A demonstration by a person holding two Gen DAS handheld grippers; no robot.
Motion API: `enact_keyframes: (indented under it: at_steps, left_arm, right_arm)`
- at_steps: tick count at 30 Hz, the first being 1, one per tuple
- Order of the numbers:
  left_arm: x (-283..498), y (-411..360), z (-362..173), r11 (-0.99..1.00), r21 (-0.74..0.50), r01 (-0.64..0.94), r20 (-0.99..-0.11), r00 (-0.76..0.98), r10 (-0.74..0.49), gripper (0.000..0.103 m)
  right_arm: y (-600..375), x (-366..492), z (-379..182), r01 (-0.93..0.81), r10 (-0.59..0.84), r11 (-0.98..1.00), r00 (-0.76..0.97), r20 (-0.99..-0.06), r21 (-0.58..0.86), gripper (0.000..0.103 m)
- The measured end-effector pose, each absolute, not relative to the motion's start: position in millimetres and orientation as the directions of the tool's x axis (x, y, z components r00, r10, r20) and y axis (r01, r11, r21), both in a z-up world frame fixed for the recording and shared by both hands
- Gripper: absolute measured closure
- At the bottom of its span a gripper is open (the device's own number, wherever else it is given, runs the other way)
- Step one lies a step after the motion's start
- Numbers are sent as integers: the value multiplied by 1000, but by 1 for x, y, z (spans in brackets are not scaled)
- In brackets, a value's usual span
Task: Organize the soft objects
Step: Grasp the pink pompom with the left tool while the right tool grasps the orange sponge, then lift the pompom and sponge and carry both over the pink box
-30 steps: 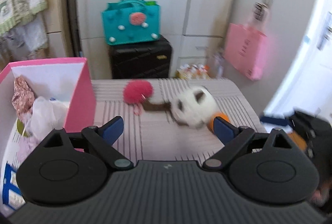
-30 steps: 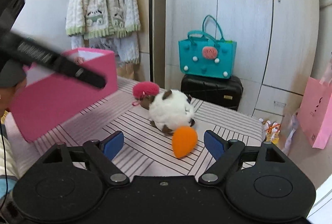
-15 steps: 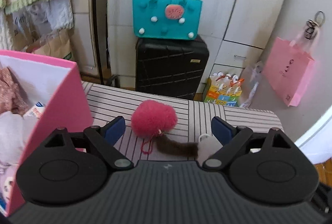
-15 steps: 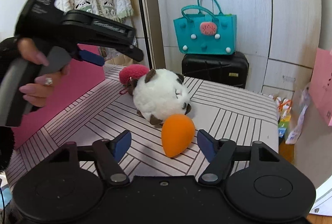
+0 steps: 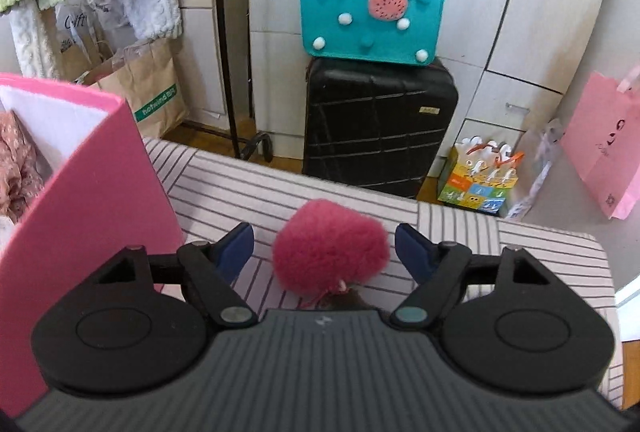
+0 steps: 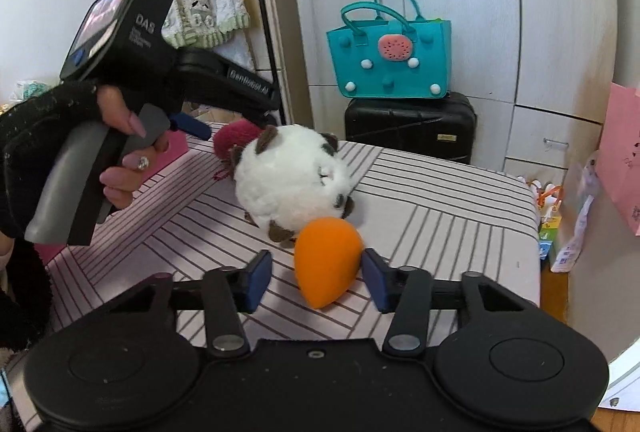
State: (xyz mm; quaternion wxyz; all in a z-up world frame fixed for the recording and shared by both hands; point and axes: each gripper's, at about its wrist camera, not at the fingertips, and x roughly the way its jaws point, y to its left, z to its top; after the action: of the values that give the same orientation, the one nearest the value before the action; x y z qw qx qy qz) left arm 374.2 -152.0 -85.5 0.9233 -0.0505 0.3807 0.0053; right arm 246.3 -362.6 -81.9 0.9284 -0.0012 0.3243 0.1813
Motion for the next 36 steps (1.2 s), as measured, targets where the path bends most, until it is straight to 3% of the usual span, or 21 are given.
enact_keyframes:
  at_steps: [4,10,20,36]
  left_arm:
    - [378,-149,-95,992,-106,-68,-719,694,-29,46]
    - [370,-152,-95,995,-87,-42,-710,704,-32,56]
    - [319,-140,-76,995,-98,29,-661,745,-87,57]
    - [221,-116,-42,964,-107,244,-627,735,-256,57]
  right_arm:
    - [-369,246,-82,-315,321,942,733,-601,118,63]
    - [-368,242,-80,-320,323,940,730,-602,117,65]
    - [-357,228,-65,-320,319,940,697,-642,119,65]
    - [-350,199,-41,-276,401,916,596,-696,291,65]
